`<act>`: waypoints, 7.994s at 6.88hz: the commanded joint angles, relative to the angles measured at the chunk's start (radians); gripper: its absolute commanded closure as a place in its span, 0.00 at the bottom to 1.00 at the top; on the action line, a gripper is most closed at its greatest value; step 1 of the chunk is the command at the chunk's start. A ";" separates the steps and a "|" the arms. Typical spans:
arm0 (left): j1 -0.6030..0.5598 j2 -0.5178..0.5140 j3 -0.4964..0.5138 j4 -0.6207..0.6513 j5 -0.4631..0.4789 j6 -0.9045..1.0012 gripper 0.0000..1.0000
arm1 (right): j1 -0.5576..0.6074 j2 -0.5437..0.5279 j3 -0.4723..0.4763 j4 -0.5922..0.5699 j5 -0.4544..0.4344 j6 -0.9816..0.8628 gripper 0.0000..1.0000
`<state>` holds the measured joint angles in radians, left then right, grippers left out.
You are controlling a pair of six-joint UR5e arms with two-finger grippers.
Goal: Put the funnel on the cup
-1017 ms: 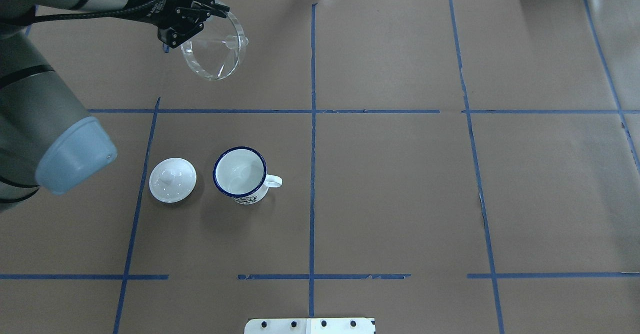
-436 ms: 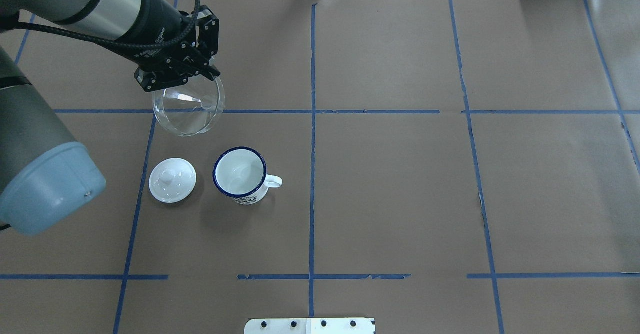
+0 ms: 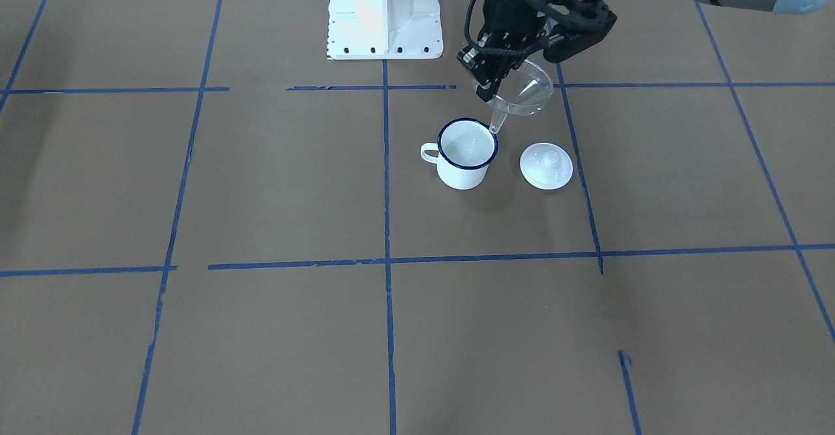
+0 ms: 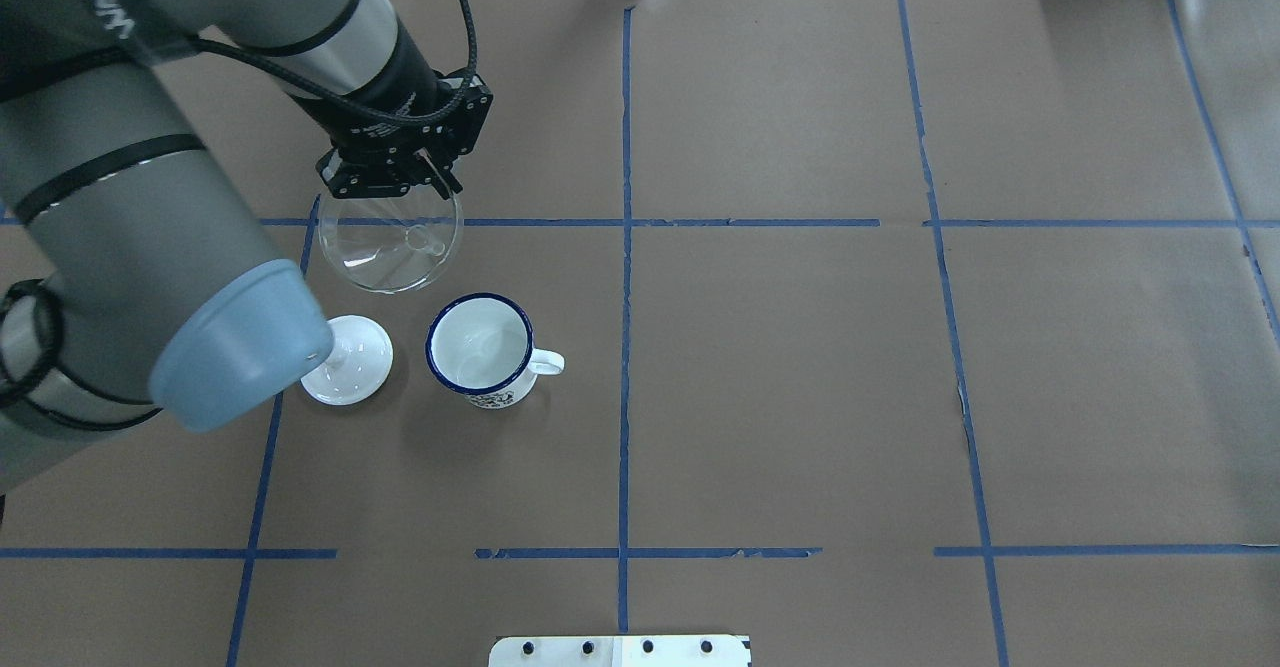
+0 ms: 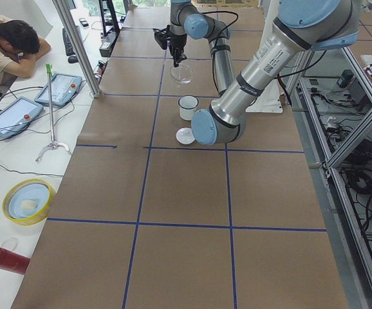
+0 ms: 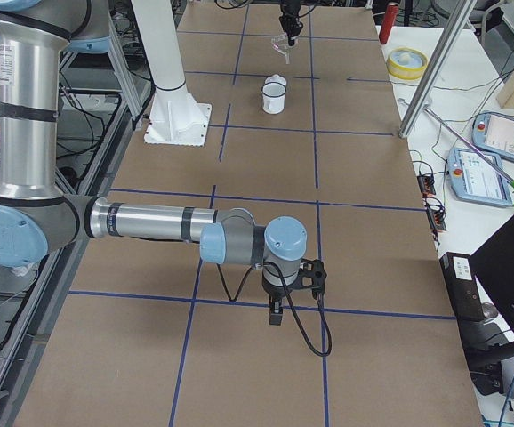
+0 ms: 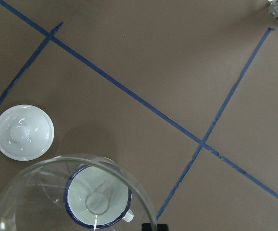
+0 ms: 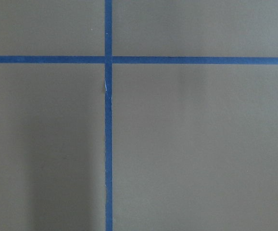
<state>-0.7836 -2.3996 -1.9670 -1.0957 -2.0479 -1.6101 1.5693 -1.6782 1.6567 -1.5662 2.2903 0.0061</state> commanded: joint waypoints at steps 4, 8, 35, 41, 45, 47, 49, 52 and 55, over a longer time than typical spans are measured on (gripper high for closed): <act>0.092 -0.030 0.198 0.002 -0.003 0.131 1.00 | 0.000 0.000 0.000 0.000 0.000 0.000 0.00; 0.167 -0.004 0.272 -0.107 -0.002 0.131 1.00 | 0.000 0.000 0.000 0.000 0.000 0.000 0.00; -0.670 0.707 0.060 -0.225 -0.265 1.551 0.00 | 0.000 0.000 0.000 0.000 0.000 0.000 0.00; -0.845 0.964 0.149 -0.221 -0.356 1.843 0.00 | 0.000 0.000 0.000 0.000 0.000 0.000 0.00; -0.842 0.952 0.183 -0.227 -0.351 1.842 0.00 | 0.000 0.000 0.000 0.000 0.000 0.000 0.00; -0.844 0.951 0.192 -0.227 -0.347 1.843 0.00 | 0.000 0.000 0.000 0.000 0.000 0.000 0.00; -0.844 0.953 0.180 -0.224 -0.321 1.840 0.00 | 0.000 0.000 0.000 0.000 0.000 0.000 0.00; -0.844 0.953 0.177 -0.224 -0.321 1.839 0.00 | 0.000 0.000 0.000 0.000 0.000 0.000 0.00; -0.844 0.953 0.175 -0.224 -0.321 1.839 0.00 | 0.000 0.000 0.000 0.000 0.000 0.000 0.00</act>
<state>-1.6276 -1.4466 -1.7913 -1.3192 -2.3685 0.2286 1.5693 -1.6782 1.6567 -1.5662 2.2902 0.0061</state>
